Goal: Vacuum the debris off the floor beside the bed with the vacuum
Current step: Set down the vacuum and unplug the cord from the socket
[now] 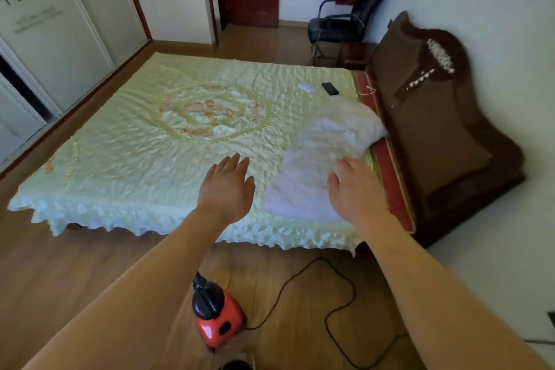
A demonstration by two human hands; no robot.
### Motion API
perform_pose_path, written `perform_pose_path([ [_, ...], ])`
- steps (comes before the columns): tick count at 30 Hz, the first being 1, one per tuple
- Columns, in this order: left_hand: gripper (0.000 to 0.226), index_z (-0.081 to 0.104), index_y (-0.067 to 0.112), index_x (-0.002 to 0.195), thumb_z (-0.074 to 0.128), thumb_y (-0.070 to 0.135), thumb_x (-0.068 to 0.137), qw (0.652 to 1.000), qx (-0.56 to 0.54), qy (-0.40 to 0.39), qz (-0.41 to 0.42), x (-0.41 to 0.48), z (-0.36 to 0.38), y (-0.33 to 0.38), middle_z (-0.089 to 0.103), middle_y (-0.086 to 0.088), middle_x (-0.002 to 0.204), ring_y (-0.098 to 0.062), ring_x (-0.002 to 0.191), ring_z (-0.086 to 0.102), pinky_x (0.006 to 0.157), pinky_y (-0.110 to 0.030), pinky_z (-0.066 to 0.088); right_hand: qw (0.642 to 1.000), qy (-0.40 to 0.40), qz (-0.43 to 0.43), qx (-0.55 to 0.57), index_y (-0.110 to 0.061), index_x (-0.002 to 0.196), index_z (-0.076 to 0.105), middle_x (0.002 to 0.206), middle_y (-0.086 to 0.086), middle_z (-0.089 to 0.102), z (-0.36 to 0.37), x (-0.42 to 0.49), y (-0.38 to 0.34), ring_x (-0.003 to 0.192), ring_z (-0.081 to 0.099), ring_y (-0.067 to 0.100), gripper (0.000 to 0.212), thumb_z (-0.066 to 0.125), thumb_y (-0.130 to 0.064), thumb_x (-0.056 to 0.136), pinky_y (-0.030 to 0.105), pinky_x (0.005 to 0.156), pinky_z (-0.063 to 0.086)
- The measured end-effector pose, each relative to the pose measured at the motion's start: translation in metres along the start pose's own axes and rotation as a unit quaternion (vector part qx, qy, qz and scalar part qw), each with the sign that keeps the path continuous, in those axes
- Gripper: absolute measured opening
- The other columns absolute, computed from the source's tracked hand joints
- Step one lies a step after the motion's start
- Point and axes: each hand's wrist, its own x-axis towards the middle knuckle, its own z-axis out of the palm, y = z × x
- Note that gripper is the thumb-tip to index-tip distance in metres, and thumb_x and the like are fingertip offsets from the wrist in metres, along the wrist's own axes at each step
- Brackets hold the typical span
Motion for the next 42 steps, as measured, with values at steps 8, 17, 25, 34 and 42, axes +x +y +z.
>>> perform_pose_path([
  [8, 0.056, 0.028, 0.015, 0.159, 0.032, 0.038, 0.108, 0.989, 0.006, -0.049, 0.143, 0.079, 0.034, 0.083, 0.024, -0.008, 0.167, -0.026, 0.155, 0.018, 0.125, -0.043, 0.016, 0.985, 0.034, 0.168, 0.002, -0.008, 0.124, 0.060, 0.125, 0.009, 0.062, -0.007, -0.015, 0.080, 0.118, 0.055, 0.027, 0.041, 0.034, -0.034, 0.103, 0.041, 0.102, 0.043],
  [17, 0.052, 0.041, 0.008, 0.152, 0.036, 0.033, 0.107, 0.944, 0.013, -0.085, 0.317, 0.126, 0.073, 0.199, 0.038, -0.015, 0.159, -0.033, 0.148, 0.033, 0.119, -0.046, 0.027, 0.939, 0.050, 0.339, 0.007, -0.017, 0.145, 0.048, 0.150, 0.004, 0.049, -0.011, -0.061, 0.163, 0.140, 0.043, 0.024, 0.048, 0.031, -0.040, 0.106, 0.040, 0.117, 0.034],
  [25, 0.054, 0.031, 0.016, 0.158, 0.030, 0.037, 0.108, 0.899, 0.017, -0.135, 0.416, 0.126, 0.123, 0.337, 0.028, -0.006, 0.165, -0.026, 0.153, 0.022, 0.124, -0.045, 0.021, 0.899, 0.040, 0.435, -0.026, -0.009, 0.130, 0.055, 0.128, 0.009, 0.060, -0.012, -0.123, 0.266, 0.120, 0.054, 0.025, 0.041, 0.031, -0.032, 0.105, 0.039, 0.106, 0.042],
  [34, 0.056, 0.031, 0.017, 0.157, 0.033, 0.039, 0.106, 0.846, 0.050, -0.189, 0.496, 0.124, 0.198, 0.451, 0.028, -0.006, 0.165, -0.024, 0.154, 0.020, 0.125, -0.042, 0.018, 0.846, 0.010, 0.532, -0.026, -0.009, 0.139, 0.051, 0.141, 0.009, 0.055, 0.012, -0.175, 0.362, 0.132, 0.048, 0.025, 0.046, 0.031, -0.032, 0.105, 0.040, 0.115, 0.036],
  [42, 0.055, 0.030, 0.014, 0.157, 0.031, 0.037, 0.108, 0.765, 0.090, -0.244, 0.590, 0.116, 0.273, 0.525, 0.028, -0.007, 0.165, -0.024, 0.153, 0.020, 0.125, -0.040, 0.015, 0.767, -0.004, 0.641, 0.016, -0.009, 0.145, 0.046, 0.145, 0.009, 0.052, 0.058, -0.208, 0.412, 0.134, 0.047, 0.027, 0.048, 0.032, -0.032, 0.106, 0.040, 0.116, 0.034],
])
